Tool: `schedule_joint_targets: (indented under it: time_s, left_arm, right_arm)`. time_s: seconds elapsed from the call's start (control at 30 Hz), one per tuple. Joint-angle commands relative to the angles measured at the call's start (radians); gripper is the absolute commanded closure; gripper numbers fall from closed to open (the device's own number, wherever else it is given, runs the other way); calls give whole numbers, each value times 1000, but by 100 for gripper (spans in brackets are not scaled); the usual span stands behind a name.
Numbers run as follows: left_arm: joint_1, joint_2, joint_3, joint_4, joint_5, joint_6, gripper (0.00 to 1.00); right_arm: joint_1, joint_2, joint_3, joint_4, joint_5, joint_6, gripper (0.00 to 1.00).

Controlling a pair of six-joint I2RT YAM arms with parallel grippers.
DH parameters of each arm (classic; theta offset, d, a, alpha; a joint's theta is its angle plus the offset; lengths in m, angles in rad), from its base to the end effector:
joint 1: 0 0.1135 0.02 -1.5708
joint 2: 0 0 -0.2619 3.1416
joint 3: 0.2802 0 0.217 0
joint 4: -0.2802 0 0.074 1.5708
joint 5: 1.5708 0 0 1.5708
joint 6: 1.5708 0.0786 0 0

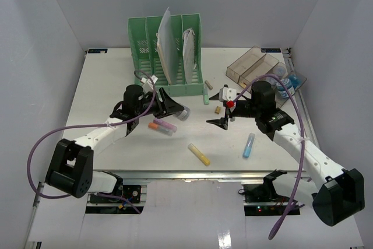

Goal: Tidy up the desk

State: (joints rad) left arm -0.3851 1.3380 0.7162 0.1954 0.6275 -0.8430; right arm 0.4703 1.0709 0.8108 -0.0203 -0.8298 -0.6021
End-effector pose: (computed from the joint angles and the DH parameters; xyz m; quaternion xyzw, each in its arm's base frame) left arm 0.2508 -0.1515 0.2387 -0.0187 0.8167 -0.5088 0.2715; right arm 0.1819 0.1575 0.3126 -0.5819 0.5047 0.2851 0.5704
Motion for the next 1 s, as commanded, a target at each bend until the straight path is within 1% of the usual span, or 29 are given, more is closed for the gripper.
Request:
schedule_joint_targets:
  time_s: [0.0,0.27,0.4,0.6,0.8,0.93,0.97]
  left_arm:
    - [2,22,9,224,176,-189,57]
    - [3,72,19,321,215,-257,57]
    - [2,96,20,353,225,-280,57]
    - [3,99,35,353,225,-283,57]
    - [3,104,36,354,228,-277,56]
    - [3,110,34,360,233,-275,56]
    - [2,113,35,361,233,-275,55]
  right_arm:
    - [53,92,92,175,72,37,10]
    - [126,142,68,210,118,56,10]
    - [162,183,90,208,159,54,10]
    - [218,261,124,204,234,59,10]
    - [243,293,111,242,322,63,9]
    - [243,314,122,258,356,94,2]
    - [243,319,126,256,347,94,11]
